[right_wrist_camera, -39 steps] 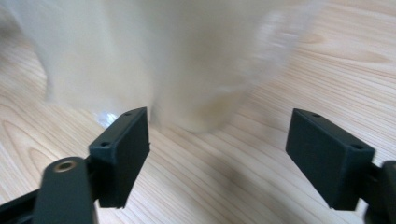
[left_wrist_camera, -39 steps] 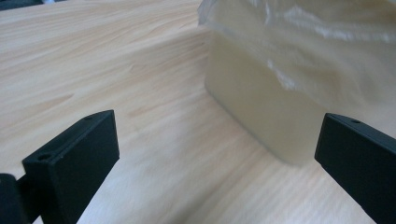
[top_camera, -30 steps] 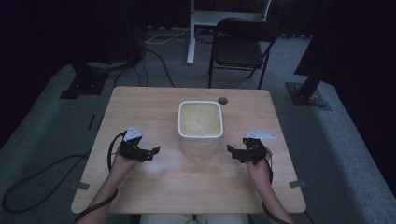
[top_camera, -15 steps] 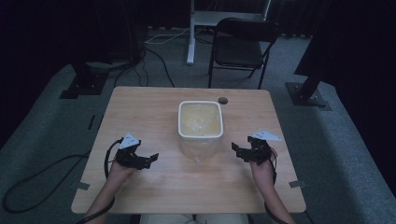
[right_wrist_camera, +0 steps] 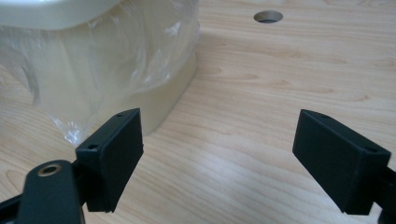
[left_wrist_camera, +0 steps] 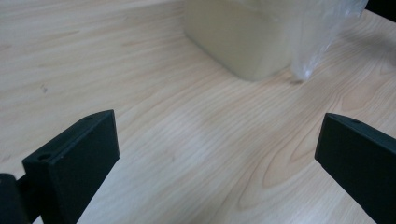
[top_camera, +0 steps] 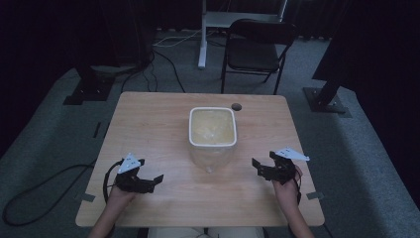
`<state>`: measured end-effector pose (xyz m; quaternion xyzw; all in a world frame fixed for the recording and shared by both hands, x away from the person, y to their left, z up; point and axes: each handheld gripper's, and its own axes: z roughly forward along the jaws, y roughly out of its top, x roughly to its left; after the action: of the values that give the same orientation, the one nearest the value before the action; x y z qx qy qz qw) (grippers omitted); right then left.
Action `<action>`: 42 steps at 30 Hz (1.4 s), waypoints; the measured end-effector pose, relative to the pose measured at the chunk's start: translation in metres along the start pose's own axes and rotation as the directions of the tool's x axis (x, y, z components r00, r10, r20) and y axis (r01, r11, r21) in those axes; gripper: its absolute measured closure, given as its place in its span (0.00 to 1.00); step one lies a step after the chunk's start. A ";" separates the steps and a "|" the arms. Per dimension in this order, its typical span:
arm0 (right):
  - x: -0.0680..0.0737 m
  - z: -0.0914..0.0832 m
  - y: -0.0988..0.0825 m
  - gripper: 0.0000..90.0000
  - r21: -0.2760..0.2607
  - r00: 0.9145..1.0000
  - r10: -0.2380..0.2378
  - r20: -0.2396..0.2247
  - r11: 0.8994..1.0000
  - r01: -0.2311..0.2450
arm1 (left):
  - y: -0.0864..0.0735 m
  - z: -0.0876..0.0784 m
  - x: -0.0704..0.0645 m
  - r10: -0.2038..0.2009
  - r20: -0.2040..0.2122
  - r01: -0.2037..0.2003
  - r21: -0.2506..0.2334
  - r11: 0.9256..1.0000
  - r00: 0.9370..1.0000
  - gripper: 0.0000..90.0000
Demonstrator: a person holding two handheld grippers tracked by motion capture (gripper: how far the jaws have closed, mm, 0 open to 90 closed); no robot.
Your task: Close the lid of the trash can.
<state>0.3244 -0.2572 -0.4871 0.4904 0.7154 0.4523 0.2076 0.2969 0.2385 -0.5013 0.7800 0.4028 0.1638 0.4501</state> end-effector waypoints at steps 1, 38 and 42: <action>0.000 -0.001 -0.001 0.17 -0.003 1.000 -0.001 0.005 1.000 0.001 | -0.002 -0.001 0.001 -0.004 -0.001 0.004 0.001 1.000 1.000 0.01; -0.037 -0.057 -0.068 0.17 -0.023 0.971 0.135 0.198 0.991 -0.133 | -0.069 -0.058 0.031 -0.112 -0.182 0.119 0.027 0.993 0.977 0.01; -0.041 -0.063 -0.075 0.17 -0.019 0.966 0.143 0.213 0.990 -0.142 | -0.078 -0.065 0.036 -0.132 -0.217 0.141 0.025 0.990 0.967 0.01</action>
<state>0.2572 -0.3293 -0.5248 0.5860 0.6509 0.4120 0.2515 0.2420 0.3247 -0.5351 0.7372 0.5048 0.2075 0.3983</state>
